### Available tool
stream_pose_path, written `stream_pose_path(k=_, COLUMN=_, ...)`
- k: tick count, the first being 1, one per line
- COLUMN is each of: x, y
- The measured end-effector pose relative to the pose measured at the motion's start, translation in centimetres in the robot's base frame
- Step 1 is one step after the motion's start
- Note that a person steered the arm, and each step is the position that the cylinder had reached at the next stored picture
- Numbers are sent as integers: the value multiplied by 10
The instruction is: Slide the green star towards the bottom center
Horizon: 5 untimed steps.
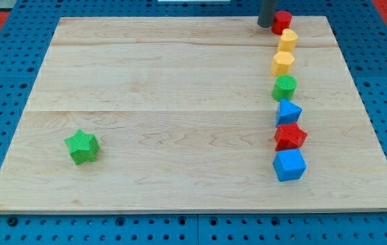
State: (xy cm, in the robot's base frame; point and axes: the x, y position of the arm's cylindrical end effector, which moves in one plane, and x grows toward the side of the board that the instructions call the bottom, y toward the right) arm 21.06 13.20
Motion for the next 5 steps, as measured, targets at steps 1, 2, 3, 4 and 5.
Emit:
stream_pose_path(k=1, x=20, y=-56)
stream_pose_path(k=2, x=58, y=-127)
stream_pose_path(k=3, x=95, y=-194)
stream_pose_path(k=4, x=133, y=-264)
stream_pose_path(k=5, x=187, y=-316)
